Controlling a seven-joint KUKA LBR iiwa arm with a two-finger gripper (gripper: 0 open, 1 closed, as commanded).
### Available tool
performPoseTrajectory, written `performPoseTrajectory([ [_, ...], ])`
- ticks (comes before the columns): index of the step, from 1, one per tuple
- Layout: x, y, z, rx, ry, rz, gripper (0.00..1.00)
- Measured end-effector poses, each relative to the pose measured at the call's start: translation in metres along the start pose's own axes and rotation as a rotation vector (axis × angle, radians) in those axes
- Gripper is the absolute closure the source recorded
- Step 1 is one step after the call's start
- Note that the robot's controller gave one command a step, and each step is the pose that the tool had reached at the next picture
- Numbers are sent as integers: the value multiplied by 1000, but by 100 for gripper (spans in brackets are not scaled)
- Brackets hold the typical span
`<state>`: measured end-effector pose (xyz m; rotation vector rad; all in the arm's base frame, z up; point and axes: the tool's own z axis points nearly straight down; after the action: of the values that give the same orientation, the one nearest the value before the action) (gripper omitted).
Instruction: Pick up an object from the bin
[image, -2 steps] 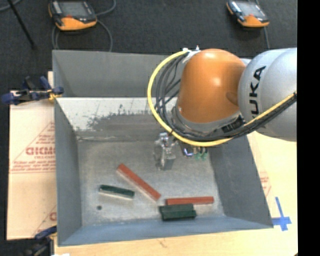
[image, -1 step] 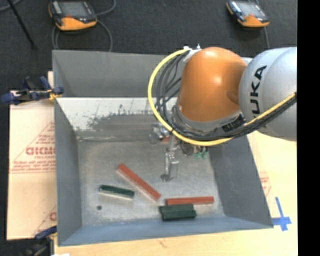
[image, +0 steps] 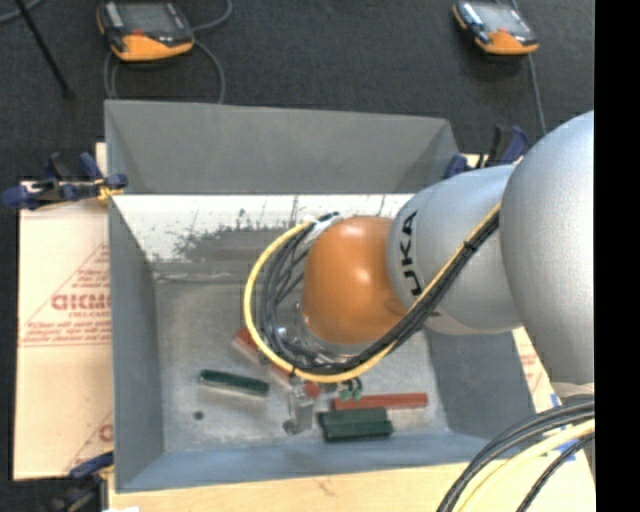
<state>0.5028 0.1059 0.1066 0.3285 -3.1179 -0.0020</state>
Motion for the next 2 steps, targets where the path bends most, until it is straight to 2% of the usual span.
performPoseTrajectory([
  [1, -51, 34, 35, 0, -13, 255, 0],
  [2, -55, 34, 31, -3, -25, 258, 100],
])
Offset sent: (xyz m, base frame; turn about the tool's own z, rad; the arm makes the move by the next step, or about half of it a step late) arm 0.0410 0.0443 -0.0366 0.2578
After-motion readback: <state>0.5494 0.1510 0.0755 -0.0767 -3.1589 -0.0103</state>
